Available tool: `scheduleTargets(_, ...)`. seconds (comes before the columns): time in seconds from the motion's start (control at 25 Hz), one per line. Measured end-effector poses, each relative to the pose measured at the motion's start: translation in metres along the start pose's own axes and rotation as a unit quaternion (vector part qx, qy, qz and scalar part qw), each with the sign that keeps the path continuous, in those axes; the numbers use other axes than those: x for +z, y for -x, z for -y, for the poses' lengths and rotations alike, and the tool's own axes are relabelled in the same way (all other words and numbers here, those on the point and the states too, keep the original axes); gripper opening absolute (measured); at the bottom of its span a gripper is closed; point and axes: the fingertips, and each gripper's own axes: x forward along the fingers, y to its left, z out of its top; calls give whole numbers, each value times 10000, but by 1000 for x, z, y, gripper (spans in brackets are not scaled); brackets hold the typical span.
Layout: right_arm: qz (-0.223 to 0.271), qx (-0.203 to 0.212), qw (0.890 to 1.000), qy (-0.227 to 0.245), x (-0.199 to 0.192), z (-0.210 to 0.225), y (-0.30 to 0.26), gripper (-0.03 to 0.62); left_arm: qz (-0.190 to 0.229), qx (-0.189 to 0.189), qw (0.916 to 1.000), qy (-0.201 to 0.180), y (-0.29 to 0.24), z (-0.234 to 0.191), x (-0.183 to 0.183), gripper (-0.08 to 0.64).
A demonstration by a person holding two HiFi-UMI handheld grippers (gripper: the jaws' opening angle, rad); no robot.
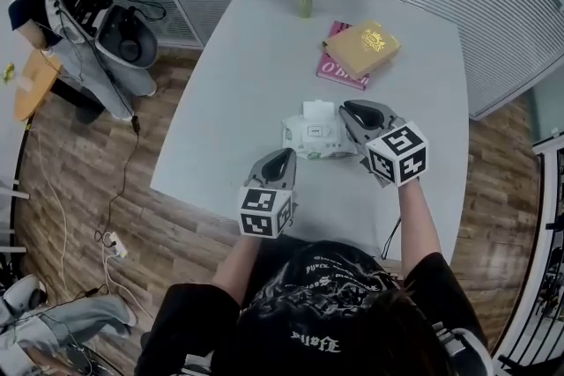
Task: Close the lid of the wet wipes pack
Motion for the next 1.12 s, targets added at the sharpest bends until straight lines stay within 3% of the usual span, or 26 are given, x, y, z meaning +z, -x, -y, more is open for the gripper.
scheduleTargets(0.36, -744, 672, 9931, 608, 15, 16, -47, 46, -5, 51, 9999, -89, -22, -17, 21, 8)
scheduleTargets(0.64, -1268, 1026, 9830, 841, 25, 31, -88, 86, -120, 47, 9999, -113, -39, -29, 30, 8)
scheduleTargets(0.96, -2020, 1736, 9631, 394, -10, 37, -118, 117, -387, 80, 9992, -38, -62, -44, 24, 8)
scheduleTargets(1.12, -2255, 1872, 9559, 171, -32, 41, -133, 147, -627, 73, 9979, 130, -74, -51, 12, 8)
